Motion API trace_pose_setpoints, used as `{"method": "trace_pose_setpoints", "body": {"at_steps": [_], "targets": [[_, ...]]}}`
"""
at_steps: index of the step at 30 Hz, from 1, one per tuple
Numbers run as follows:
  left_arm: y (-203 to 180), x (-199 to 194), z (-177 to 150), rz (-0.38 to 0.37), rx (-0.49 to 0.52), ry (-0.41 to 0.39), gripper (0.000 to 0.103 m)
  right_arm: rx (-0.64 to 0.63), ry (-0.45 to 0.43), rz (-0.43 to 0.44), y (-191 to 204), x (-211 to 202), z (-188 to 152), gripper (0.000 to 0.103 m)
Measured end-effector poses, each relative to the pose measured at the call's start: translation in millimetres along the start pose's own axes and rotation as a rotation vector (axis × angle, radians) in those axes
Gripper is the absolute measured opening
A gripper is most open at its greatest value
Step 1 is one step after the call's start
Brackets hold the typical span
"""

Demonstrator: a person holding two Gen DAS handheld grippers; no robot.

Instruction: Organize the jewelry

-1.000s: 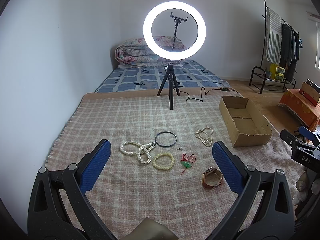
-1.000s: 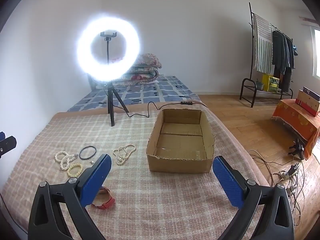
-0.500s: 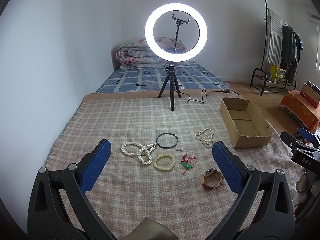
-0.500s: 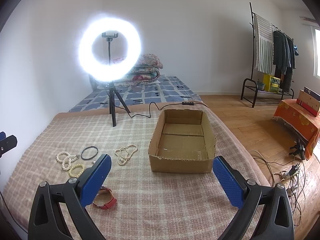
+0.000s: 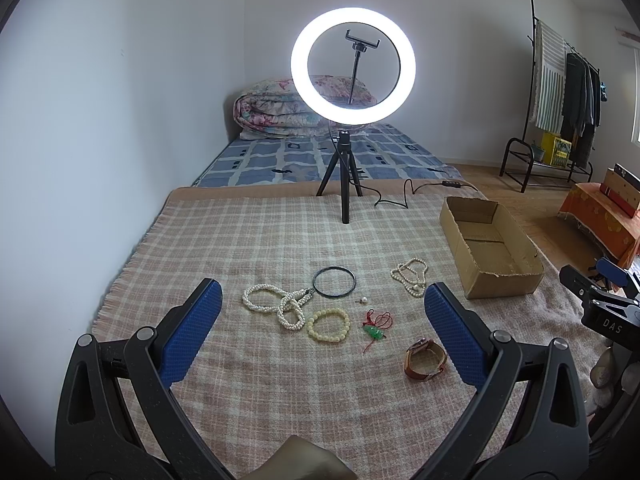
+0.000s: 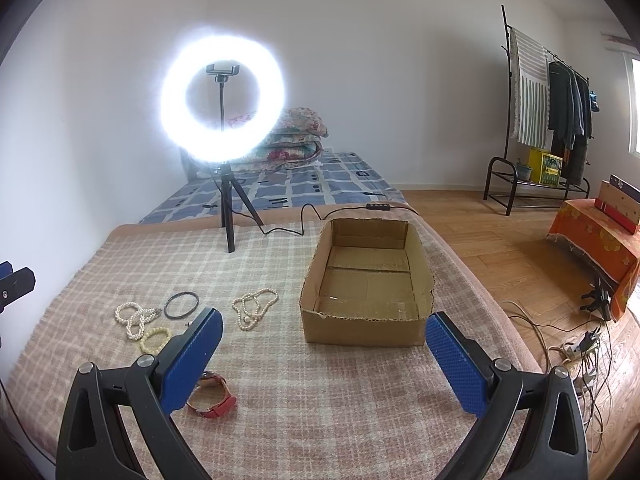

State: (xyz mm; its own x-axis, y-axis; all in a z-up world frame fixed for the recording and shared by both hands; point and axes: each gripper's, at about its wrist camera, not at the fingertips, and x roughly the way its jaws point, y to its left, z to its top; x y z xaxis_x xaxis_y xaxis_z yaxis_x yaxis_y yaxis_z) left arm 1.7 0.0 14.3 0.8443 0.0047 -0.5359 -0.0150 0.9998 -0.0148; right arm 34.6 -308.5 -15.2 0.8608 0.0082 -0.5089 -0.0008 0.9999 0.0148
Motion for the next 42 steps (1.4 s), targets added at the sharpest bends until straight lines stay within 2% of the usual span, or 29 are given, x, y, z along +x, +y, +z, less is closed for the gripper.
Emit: {"method": "trace_pose_setpoints", "body": {"at_steps": [35, 42], "targets": [[2.2, -1.2, -1.1, 0.002, -0.003, 0.002, 0.103, -0.011, 0.018, 0.02, 4.0, 4.7, -2.8, 0.102], [8.8, 9.9, -10.9, 0.016, -0.008, 0.012, 0.103, -0.023, 0.031, 0.028, 6.1, 10.3, -4.0, 0.102]]}}
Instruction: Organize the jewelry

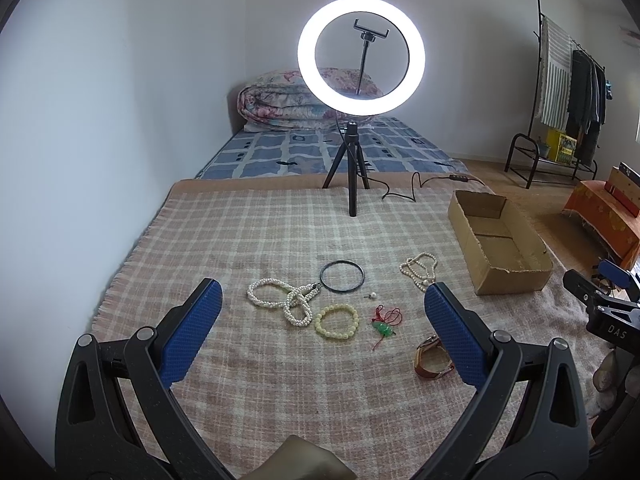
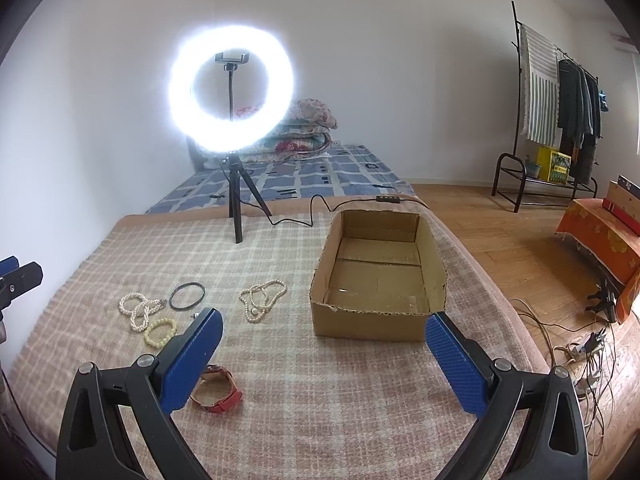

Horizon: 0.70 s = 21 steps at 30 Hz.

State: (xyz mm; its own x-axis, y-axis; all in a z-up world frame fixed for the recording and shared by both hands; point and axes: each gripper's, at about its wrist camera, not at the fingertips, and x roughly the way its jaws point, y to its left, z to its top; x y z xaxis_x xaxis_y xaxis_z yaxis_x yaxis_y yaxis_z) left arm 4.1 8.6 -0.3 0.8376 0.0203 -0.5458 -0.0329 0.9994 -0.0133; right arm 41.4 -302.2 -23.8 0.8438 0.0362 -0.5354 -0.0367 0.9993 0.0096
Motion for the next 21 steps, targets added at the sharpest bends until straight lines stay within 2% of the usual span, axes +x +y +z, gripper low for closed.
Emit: {"method": "trace_pose_setpoints", "body": {"at_steps": [7, 13, 16, 21], "targets": [[22.3, 8.8, 2.1, 0.041, -0.043, 0.005, 0.103, 0.001, 0.022, -0.004, 1.0, 8.3, -1.4, 0.102], [45.9, 17.8, 6.8, 0.068, -0.053, 0.011, 0.103, -0.004, 0.057, 0.031, 4.4, 18.8, -3.7, 0.102], [58.1, 27.5, 9.0, 0.063, -0.063, 0.043, 0.103, -0.026, 0.069, 0.046, 10.6, 24.9, -5.5, 0.098], [75.7, 41.0, 12.7, 0.079, -0.077, 0.073, 0.103, -0.049, 0.11, 0.11, 20.6, 38.4, -8.1, 0.097]]}}
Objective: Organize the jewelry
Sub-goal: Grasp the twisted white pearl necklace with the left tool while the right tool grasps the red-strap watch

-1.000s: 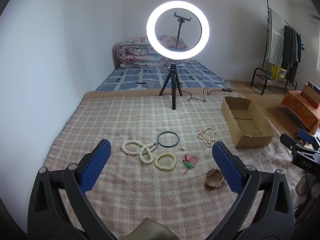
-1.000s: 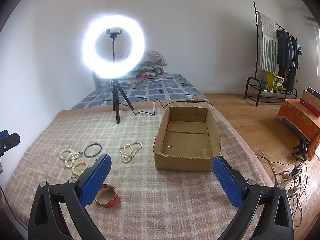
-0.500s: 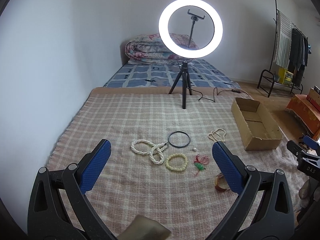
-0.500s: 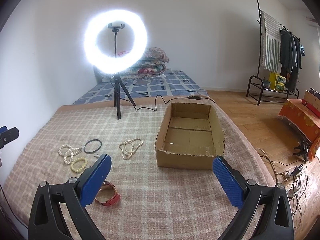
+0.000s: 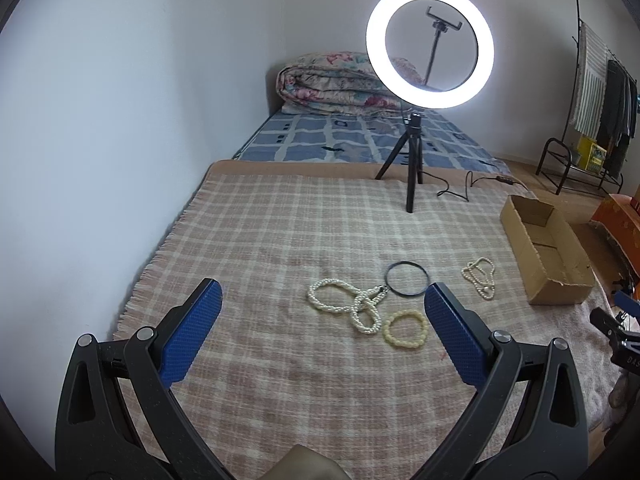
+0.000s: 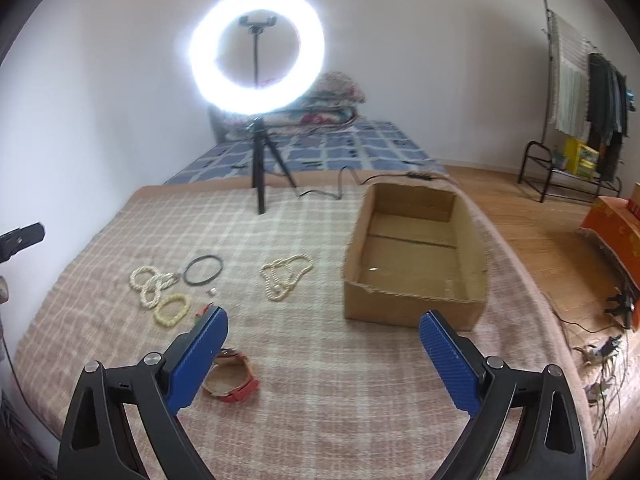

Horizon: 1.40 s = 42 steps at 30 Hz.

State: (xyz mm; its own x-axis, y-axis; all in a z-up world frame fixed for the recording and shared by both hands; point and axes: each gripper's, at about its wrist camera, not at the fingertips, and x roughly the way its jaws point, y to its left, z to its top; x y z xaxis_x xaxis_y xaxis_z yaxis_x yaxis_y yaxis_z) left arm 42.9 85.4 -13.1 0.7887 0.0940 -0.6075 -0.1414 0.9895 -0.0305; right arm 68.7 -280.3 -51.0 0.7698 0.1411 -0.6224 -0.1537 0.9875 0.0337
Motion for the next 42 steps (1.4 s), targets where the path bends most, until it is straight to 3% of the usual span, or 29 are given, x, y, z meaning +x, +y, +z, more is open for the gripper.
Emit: {"method": "trace_pose_setpoints", "body": {"at_steps": [4, 10, 15, 21, 25, 29, 42], "targets": [[10.5, 13.8, 7.4, -0.014, -0.02, 0.031, 0.103, -0.029, 0.046, 0.07, 10.1, 18.3, -4.6, 0.097], [23.9, 32.3, 18.7, -0.04, -0.053, 0.06, 0.102, -0.144, 0.116, 0.096, 30.2, 40.9, -20.6, 0.095], [33.7, 55.0, 25.1, -0.072, -0.115, 0.125, 0.087, -0.18, 0.143, 0.086, 32.6, 52.4, -22.0, 0.09], [25.5, 81.8, 16.4, -0.132, -0.119, 0.216, 0.07, -0.108, 0.274, 0.126, 17.3, 82.7, -22.7, 0.076], [14.0, 101.4, 0.9, -0.198, -0.108, 0.308, 0.061, -0.104, 0.309, 0.148, 18.3, 90.4, -27.5, 0.071], [12.7, 129.8, -18.1, -0.254, -0.164, 0.437, 0.046, -0.114, 0.34, 0.16, 22.9, 96.4, -32.7, 0.069], [17.6, 192.4, -34.7, -0.29, -0.359, 0.599, 0.045, -0.057, 0.41, 0.223, 18.9, 116.8, -36.0, 0.053]]}}
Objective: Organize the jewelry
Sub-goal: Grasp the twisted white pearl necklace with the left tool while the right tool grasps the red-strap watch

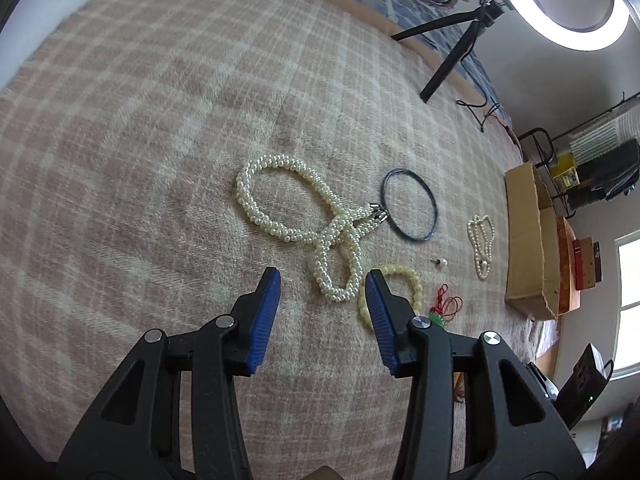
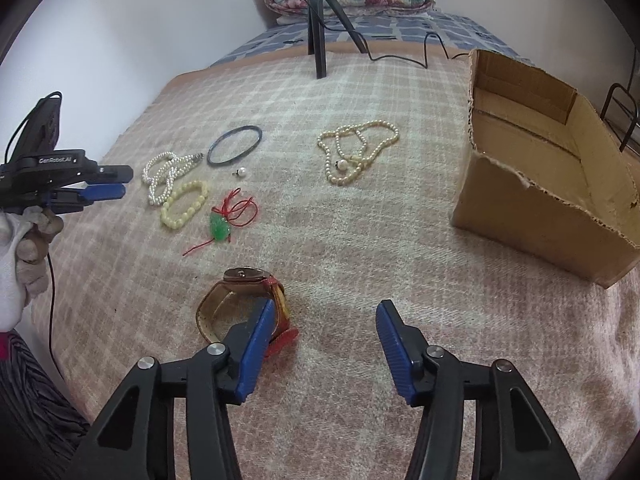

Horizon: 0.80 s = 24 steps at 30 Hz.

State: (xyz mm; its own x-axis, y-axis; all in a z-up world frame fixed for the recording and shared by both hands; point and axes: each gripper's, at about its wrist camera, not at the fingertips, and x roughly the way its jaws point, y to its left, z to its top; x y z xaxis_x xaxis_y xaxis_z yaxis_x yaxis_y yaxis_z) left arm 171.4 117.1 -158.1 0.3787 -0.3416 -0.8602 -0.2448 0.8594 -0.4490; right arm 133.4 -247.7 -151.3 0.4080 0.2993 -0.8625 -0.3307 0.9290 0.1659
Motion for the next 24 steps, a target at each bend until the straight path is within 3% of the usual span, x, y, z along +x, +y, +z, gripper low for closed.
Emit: {"method": "trace_pose_setpoints", "body": {"at_steps": [11, 17, 24], "targets": [[-0.4, 24.4, 10.8, 0.068, 0.001, 0.0, 0.039, -0.019, 0.028, 0.031, 4.6, 5.6, 4.1, 0.043], [-15.7, 37.3, 7.2, 0.132, 0.078, -0.002, 0.036, -0.021, 0.027, 0.047, 7.4, 4.8, 8.3, 0.043], [-24.7, 44.1, 5.3, 0.204, 0.137, -0.039, 0.019, -0.057, 0.061, 0.028, 14.9, 14.6, 9.3, 0.039]]}}
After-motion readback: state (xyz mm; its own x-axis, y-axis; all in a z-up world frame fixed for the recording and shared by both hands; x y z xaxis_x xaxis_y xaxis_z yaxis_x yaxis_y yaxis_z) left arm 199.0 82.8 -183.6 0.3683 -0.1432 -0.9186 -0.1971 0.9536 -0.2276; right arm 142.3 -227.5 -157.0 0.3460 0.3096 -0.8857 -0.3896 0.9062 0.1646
